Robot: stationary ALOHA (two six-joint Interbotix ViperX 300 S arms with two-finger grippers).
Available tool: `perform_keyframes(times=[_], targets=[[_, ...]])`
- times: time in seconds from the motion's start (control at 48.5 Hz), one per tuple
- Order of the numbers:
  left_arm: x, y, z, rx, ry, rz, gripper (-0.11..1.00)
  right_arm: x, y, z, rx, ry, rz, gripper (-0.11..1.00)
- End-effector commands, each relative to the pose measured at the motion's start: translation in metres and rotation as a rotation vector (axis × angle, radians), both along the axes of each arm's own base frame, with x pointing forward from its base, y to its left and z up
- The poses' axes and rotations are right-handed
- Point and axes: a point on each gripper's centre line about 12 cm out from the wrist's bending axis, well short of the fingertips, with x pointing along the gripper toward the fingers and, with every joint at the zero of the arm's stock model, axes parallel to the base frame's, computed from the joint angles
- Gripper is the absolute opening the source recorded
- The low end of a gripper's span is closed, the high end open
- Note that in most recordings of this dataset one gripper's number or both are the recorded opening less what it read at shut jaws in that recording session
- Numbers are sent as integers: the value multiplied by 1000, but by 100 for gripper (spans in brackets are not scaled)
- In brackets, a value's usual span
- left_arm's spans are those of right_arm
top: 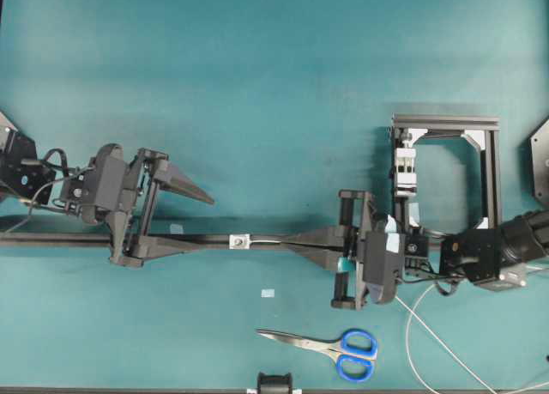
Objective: Insert the wire into the hole on the left side and pull it with the left arm.
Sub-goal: 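Push the wire tip through the bracket hole toward the left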
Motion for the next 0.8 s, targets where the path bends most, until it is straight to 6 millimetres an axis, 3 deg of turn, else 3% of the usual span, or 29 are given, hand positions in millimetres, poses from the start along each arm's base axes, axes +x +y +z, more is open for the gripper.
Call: perform_keyframes(times=[0.0, 0.784], targets=[[2, -3, 9, -7, -33, -9, 71, 5, 1, 6, 10, -18, 3, 3], [3, -4, 14, -9, -33, -14, 71, 23, -5, 8, 4, -21, 25, 3]])
